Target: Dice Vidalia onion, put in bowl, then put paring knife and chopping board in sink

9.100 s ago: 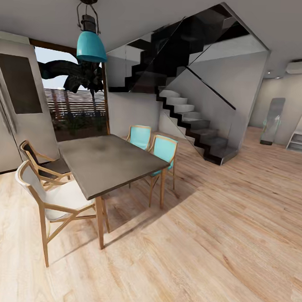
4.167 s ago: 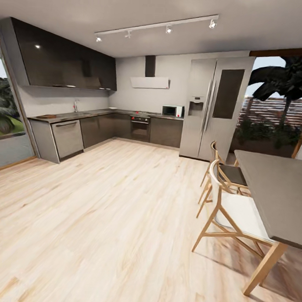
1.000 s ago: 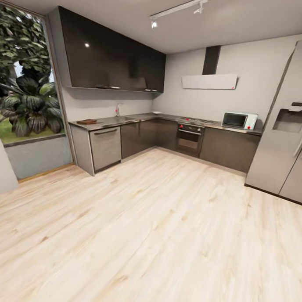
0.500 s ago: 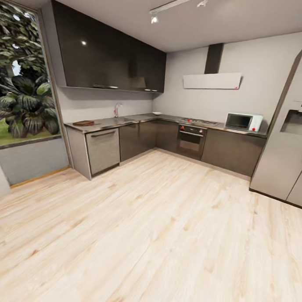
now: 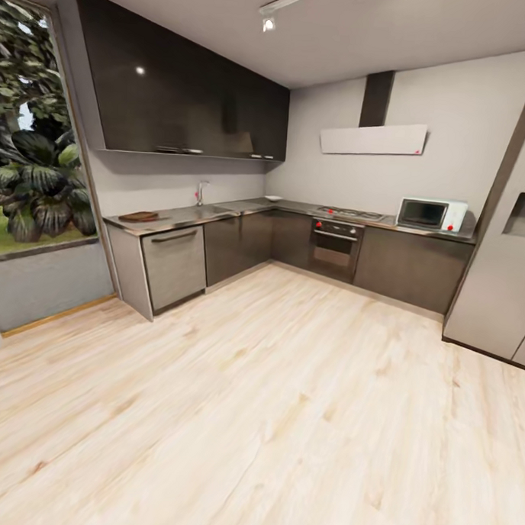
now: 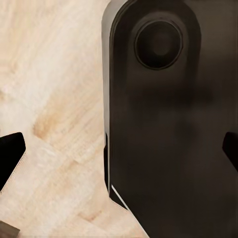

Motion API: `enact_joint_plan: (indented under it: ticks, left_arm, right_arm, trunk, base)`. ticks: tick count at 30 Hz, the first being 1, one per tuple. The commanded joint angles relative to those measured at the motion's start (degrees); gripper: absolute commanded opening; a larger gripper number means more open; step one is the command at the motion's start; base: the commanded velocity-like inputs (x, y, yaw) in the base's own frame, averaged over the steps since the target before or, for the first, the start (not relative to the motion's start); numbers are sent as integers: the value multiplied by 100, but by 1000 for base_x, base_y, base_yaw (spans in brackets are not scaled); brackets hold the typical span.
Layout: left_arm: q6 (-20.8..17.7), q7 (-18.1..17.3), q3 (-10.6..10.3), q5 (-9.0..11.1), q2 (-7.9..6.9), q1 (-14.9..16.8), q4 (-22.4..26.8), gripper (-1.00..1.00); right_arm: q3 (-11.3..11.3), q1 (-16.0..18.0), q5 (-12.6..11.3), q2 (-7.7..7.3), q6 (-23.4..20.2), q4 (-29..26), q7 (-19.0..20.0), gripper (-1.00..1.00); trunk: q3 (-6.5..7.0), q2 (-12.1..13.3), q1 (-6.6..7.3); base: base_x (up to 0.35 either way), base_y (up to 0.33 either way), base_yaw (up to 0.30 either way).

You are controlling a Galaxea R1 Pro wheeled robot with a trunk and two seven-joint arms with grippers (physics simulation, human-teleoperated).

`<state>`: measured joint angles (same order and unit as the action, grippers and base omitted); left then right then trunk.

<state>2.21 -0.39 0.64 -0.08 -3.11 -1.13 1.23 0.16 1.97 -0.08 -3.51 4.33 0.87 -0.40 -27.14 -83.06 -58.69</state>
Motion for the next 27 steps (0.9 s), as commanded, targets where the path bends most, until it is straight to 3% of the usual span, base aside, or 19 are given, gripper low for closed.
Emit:
enact_joint_plan:
  ticks: [1, 27]
  left_arm:
    - [8, -4, 6, -1, 0, -3, 9, 100]
    - [8, -4, 6, -1, 3, -2, 8, 100]
  right_arm:
    - [2, 5, -1, 0, 24, 9, -4, 100]
    - [2, 5, -1, 0, 24, 10, -4, 100]
  trunk:
    - [-5, -2, -4]
    - [-5, -2, -4]
  base:
    - [342, 0, 0]
    - [342, 0, 0]
